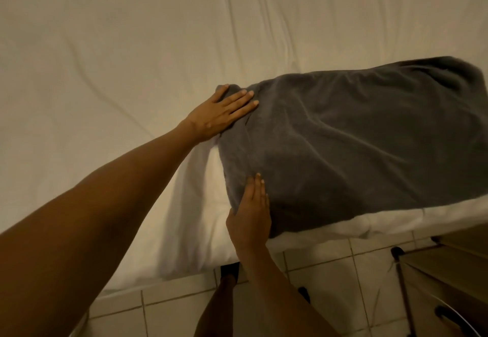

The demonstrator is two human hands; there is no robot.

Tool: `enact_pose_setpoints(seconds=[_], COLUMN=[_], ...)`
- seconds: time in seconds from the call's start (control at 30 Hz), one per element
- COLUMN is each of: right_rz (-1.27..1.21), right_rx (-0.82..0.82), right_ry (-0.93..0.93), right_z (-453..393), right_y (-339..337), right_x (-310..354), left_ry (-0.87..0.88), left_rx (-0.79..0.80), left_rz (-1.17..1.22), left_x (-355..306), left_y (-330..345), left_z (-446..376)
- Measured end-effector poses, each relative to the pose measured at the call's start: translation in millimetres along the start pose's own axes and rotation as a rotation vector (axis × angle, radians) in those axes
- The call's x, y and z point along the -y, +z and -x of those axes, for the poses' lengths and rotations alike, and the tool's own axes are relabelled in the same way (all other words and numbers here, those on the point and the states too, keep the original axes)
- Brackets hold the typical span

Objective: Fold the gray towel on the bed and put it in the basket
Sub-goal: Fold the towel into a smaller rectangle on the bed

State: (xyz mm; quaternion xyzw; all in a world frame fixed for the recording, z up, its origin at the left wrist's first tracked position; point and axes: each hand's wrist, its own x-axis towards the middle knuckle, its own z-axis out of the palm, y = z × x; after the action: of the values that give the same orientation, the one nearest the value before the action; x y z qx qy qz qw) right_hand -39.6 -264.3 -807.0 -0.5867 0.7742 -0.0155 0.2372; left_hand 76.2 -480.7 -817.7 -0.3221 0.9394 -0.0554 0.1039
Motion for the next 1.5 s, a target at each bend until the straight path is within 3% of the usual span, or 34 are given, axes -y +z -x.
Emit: enact_pose_setpoints(seconds=[0.13,0.57,0.8,1.2,1.5], right_rz=[0.076,0.263,0.224,0.263,0.218], right_rx=[-0.026,-0.161,-0.255,-0.275,-0.309], right_ry=[-0.014,0.013,0.085,0.236,0.345], right_z=[-10,-16,-64,-116,-147], right_y=[-19,-83,-155,-226,-274], right_x=[-23,-77,-162,-334,-397], left_ry=[0.051,0.094,-0.013,0.124,0.183], left_rx=[-0.035,0.174,0.176,0.222,0.214], left_rz=[-0.009,-0.035,-0.02,-0.098,-0.15], left_x=[-4,-2,-40,-148,-191], left_y=[-7,-68,-137,-196,-233], left_z=[-10,-64,-159,-367,-454])
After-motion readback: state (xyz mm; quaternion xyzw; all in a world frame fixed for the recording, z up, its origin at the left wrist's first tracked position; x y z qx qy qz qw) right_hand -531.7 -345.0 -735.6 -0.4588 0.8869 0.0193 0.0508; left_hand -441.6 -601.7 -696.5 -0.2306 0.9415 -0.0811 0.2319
